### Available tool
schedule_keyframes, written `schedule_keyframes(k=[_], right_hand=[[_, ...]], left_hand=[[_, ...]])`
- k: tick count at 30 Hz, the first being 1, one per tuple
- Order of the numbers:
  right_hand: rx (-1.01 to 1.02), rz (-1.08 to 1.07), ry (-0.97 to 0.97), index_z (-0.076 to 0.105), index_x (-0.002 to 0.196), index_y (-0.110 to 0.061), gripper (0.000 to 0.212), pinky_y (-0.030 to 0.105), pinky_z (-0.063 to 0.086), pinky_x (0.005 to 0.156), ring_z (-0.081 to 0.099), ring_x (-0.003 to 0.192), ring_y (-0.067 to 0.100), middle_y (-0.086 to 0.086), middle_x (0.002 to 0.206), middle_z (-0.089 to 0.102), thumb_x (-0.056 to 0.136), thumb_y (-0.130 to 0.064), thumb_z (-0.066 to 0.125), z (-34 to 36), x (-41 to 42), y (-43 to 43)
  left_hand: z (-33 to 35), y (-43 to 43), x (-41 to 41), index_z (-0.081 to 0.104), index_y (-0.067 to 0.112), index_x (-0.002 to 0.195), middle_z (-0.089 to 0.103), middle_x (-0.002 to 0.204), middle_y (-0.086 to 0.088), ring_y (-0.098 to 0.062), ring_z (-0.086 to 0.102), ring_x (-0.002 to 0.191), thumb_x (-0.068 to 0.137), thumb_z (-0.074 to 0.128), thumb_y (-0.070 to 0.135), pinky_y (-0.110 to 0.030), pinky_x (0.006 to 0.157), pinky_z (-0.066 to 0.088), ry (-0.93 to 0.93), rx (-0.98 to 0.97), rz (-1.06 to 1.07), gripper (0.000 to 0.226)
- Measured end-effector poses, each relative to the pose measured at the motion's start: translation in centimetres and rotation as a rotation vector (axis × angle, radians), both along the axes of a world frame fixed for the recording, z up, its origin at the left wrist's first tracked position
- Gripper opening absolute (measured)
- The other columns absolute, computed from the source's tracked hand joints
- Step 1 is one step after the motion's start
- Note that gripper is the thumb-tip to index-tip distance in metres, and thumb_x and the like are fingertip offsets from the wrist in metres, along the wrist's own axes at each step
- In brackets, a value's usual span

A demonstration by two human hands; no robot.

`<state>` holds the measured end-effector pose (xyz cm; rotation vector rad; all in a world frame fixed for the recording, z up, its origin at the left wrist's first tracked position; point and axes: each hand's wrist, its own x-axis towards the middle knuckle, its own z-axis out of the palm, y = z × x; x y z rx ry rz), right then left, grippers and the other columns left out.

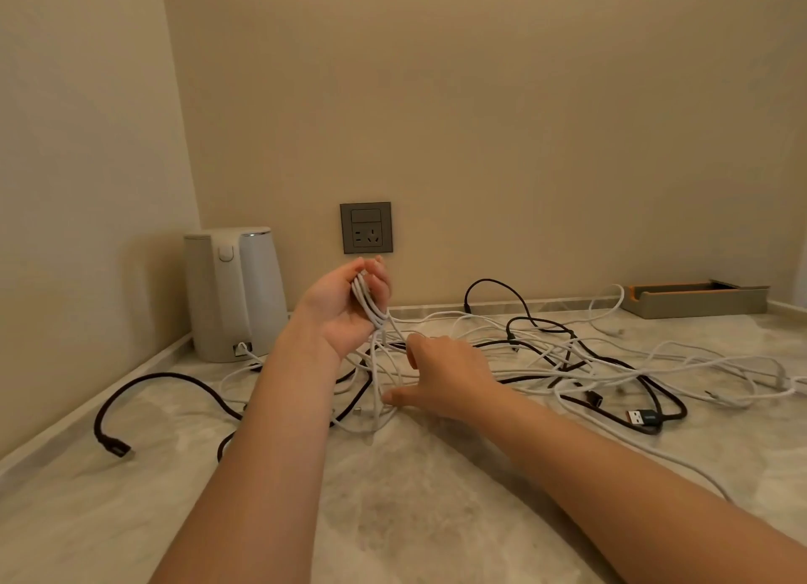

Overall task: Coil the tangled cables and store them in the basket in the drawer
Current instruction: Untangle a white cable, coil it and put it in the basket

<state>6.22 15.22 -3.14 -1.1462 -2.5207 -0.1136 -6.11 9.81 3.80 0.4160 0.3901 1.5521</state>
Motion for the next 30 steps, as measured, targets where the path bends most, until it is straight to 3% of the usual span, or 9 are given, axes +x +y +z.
schedule_keyframes(k=[6,9,12,14,16,19,23,25,30], right_hand=[[-0.041,-0.046,-0.019,0.045,0.093,-0.019,0.049,0.036,0.041,0.074,0.056,0.100,0.027,0.003,0.107,0.061,0.079,-0.065,0.057,-0.6,-0.1,0.6],[-0.177,0.014,0.013,0.057,0.100,-0.015,0.037,0.035,0.044,0.076,0.057,0.097,0.025,0.005,0.104,0.062,0.087,-0.050,0.057,-0.5,-0.2,0.9],[-0.606,0.165,0.406,0.062,0.097,-0.007,0.021,0.027,0.044,0.056,0.054,0.064,0.017,0.004,0.079,0.059,0.097,-0.022,0.047,0.8,0.7,1.1],[-0.833,0.253,0.674,0.061,0.094,-0.009,0.019,0.021,0.039,0.046,0.045,0.052,0.011,0.002,0.070,0.056,0.098,-0.020,0.045,1.7,1.6,1.2],[-0.926,0.368,0.767,0.062,0.093,-0.015,0.014,0.018,0.032,0.043,0.042,0.050,0.010,0.001,0.071,0.058,0.097,-0.019,0.049,2.1,2.2,1.3],[-1.019,0.493,0.799,0.063,0.096,-0.018,0.017,0.016,0.027,0.044,0.042,0.053,0.008,-0.001,0.080,0.064,0.095,-0.009,0.049,1.9,2.2,1.1],[-1.114,0.533,0.702,0.062,0.109,-0.019,0.019,0.019,0.043,0.061,0.062,0.077,0.009,-0.003,0.104,0.069,0.098,-0.014,0.047,1.2,1.9,0.8],[-1.096,0.550,0.582,0.061,0.114,-0.019,0.022,0.022,0.046,0.068,0.060,0.088,0.010,-0.005,0.112,0.066,0.099,-0.013,0.046,0.7,1.3,0.4],[-1.059,0.504,0.552,0.057,0.097,-0.021,0.021,0.028,0.047,0.066,0.051,0.073,0.014,-0.003,0.094,0.059,0.099,-0.007,0.042,0.0,0.1,-0.6]], left_hand=[[-0.7,0.7,2.1,0.051,0.002,0.077,0.053,0.047,-0.005,-0.011,0.053,0.033,0.104,0.035,0.022,-0.015,0.034,0.043,0.115,-0.060,0.129,0.037],[-1.0,1.0,2.7,0.051,0.001,0.076,0.055,0.046,-0.007,-0.013,0.055,0.034,0.104,0.034,0.024,-0.016,0.034,0.044,0.128,-0.087,0.193,0.039],[-1.3,1.2,2.7,0.051,0.001,0.078,0.056,0.047,-0.007,-0.013,0.057,0.036,0.104,0.034,0.024,-0.017,0.036,0.046,0.168,-0.097,0.215,0.039],[-1.3,1.4,2.7,0.051,0.001,0.077,0.056,0.047,-0.007,-0.012,0.057,0.036,0.104,0.034,0.025,-0.016,0.036,0.046,0.199,-0.102,0.217,0.040],[-1.4,1.3,3.0,0.052,0.001,0.075,0.056,0.046,-0.006,-0.010,0.056,0.036,0.104,0.035,0.025,-0.016,0.036,0.046,0.219,-0.094,0.203,0.041],[-1.2,1.3,2.8,0.052,0.002,0.075,0.056,0.047,-0.005,-0.009,0.055,0.037,0.103,0.036,0.026,-0.015,0.036,0.045,0.192,-0.063,0.189,0.040],[-0.7,0.9,2.5,0.052,0.002,0.077,0.055,0.048,-0.004,-0.010,0.054,0.035,0.103,0.035,0.024,-0.014,0.036,0.044,0.131,-0.029,0.166,0.038],[-0.4,0.7,2.6,0.052,0.002,0.078,0.055,0.048,-0.004,-0.010,0.055,0.036,0.103,0.035,0.024,-0.015,0.036,0.044,0.125,-0.013,0.152,0.038],[-0.5,0.8,3.4,0.052,0.002,0.077,0.054,0.048,-0.003,-0.009,0.054,0.036,0.104,0.033,0.025,-0.014,0.036,0.043,0.167,0.003,0.144,0.040]])
